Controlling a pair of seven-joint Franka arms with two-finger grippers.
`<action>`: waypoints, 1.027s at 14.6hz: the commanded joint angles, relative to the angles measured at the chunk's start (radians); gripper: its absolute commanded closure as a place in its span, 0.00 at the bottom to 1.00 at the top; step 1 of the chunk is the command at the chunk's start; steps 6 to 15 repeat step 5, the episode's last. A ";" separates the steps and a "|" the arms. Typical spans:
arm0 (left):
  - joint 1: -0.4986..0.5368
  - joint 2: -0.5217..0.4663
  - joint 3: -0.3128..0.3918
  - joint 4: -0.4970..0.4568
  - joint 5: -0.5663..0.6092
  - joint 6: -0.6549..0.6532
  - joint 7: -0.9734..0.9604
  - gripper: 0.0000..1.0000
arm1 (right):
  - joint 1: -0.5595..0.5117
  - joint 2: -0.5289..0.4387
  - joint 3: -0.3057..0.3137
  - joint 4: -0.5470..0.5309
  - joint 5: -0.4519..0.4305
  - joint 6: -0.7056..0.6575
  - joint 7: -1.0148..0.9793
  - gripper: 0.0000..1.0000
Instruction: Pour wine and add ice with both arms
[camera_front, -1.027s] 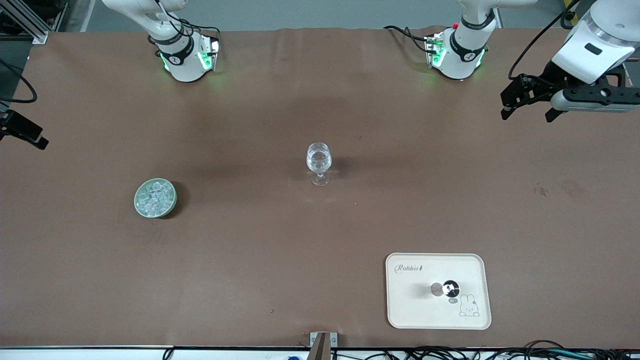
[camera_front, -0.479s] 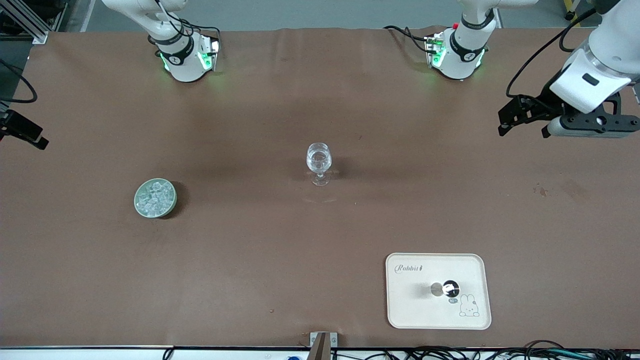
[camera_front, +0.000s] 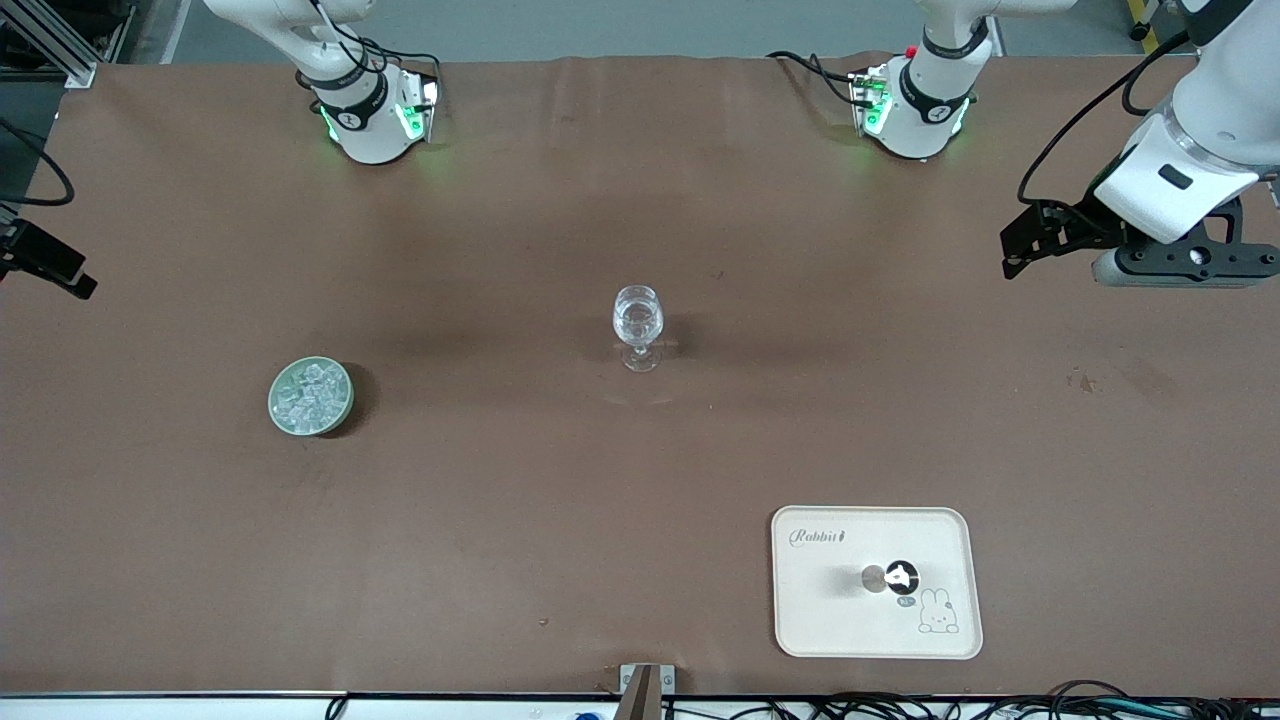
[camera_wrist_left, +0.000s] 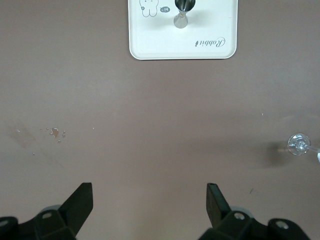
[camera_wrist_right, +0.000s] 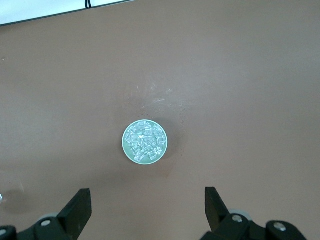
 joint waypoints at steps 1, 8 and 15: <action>-0.002 0.015 -0.001 0.031 0.021 -0.023 -0.005 0.00 | -0.004 -0.031 0.005 -0.029 0.008 0.005 0.003 0.00; -0.002 0.017 -0.001 0.033 0.021 -0.014 -0.013 0.00 | -0.004 -0.031 0.004 -0.029 0.007 0.005 0.003 0.00; -0.002 0.017 -0.001 0.033 0.021 -0.014 -0.013 0.00 | -0.004 -0.031 0.004 -0.029 0.007 0.005 0.003 0.00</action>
